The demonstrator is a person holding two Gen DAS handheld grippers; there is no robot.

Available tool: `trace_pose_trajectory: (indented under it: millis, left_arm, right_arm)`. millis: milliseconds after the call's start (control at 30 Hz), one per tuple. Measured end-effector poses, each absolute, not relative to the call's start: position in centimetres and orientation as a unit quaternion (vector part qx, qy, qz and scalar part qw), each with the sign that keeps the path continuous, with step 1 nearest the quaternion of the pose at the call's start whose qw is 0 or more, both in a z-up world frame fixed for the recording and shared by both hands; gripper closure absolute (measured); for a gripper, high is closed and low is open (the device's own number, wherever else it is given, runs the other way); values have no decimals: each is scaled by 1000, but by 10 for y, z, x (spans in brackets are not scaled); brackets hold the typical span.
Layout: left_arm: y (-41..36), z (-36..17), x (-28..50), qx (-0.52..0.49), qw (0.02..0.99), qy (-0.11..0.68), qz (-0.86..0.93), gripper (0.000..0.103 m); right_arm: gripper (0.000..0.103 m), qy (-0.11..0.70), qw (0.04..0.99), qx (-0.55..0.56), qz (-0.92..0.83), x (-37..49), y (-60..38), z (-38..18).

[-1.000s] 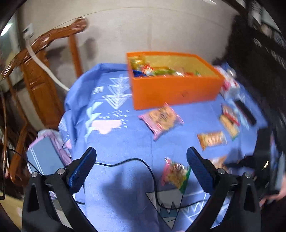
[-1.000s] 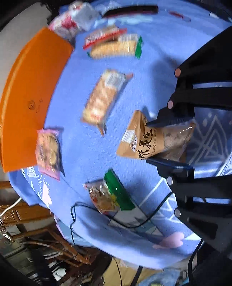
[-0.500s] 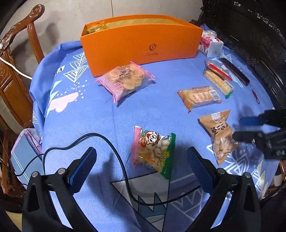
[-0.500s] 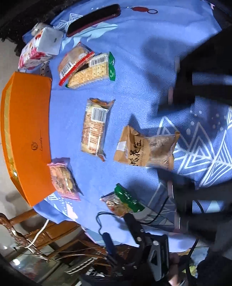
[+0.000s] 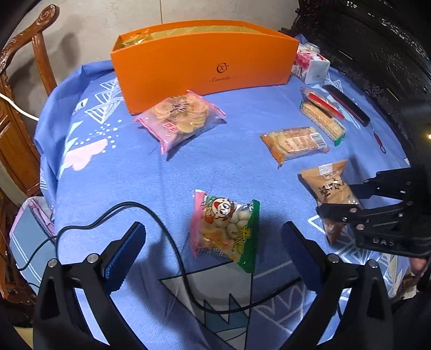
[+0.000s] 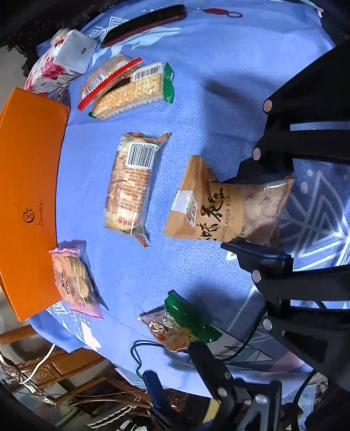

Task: Organize snacks
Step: 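Grasp the brown peanut bag with the right gripper while the left grasps the cartoon-printed bag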

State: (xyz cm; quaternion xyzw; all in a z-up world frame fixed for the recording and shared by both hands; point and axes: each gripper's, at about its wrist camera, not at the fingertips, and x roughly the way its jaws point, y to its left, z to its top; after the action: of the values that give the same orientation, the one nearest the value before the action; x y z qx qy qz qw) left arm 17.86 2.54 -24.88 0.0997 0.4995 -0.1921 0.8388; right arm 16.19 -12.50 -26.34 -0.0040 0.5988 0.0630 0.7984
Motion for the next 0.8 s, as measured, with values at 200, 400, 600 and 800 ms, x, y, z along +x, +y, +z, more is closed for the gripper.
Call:
trace_pose_trajectory:
  millis: [200, 400, 600, 800]
  left_arm:
    - [13, -267, 189, 104, 829, 510, -204, 4]
    - [1, -285, 188, 136, 824, 503, -223, 32]
    - [6, -280, 184, 133, 826, 488, -248, 51]
    - [20, -265, 185, 93, 834, 484, -248, 52]
  right_arm:
    - [67, 605, 795, 20, 28, 148, -147, -258]
    - [66, 616, 786, 50, -1, 141, -168, -264]
    - [66, 615, 788, 45, -7, 140, -166, -265]
    - [66, 608, 793, 44, -3, 140, -166, -261]
